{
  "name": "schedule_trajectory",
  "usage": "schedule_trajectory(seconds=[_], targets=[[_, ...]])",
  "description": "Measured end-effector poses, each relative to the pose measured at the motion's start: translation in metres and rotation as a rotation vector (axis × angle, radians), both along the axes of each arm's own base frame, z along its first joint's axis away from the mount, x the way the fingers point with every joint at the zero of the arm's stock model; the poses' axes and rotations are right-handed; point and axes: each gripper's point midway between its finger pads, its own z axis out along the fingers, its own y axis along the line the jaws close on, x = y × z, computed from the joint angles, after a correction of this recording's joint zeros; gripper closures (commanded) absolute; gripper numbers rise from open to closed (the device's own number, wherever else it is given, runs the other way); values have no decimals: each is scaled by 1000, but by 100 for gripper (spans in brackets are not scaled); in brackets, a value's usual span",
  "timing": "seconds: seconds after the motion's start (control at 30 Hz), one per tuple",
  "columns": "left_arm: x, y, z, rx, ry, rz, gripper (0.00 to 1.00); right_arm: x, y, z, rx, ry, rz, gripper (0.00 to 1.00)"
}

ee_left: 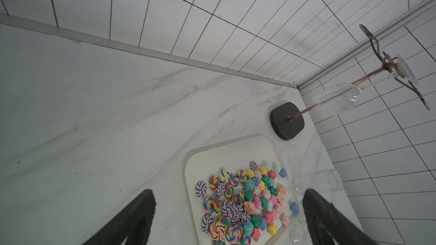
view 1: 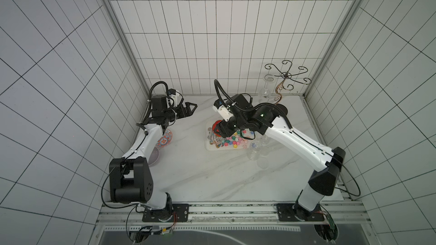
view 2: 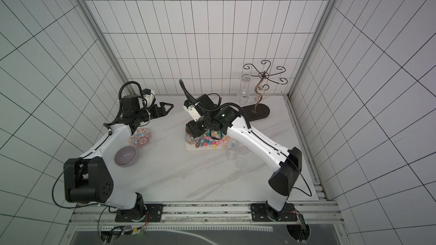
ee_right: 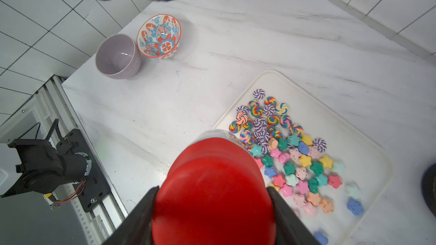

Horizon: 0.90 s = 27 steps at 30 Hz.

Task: Pour the candies out of the jar
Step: Pick up the jar from the center of the board.

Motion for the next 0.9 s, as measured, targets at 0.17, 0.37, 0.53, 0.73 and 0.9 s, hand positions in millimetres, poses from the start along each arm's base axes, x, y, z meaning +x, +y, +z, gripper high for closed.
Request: schedule_trajectory(seconds=[0.17,0.37,0.53,0.73,0.9], targets=[[-39,-22,15,34,-93,-104,3,10,-42,10,32,31,-49,74],[-94,-64,43,130,-296,-300,3,11,-68,24,104,85,-40,74],[-141,-103,54,176,-436,-499,3,4,-75,26,157,148,-3,76],[-160,-118,50,187,-479,-614,3,1,-77,30,211,197,32,76],[-174,-130,48,178,-494,-691,3,-6,-74,35,254,229,71,76]])
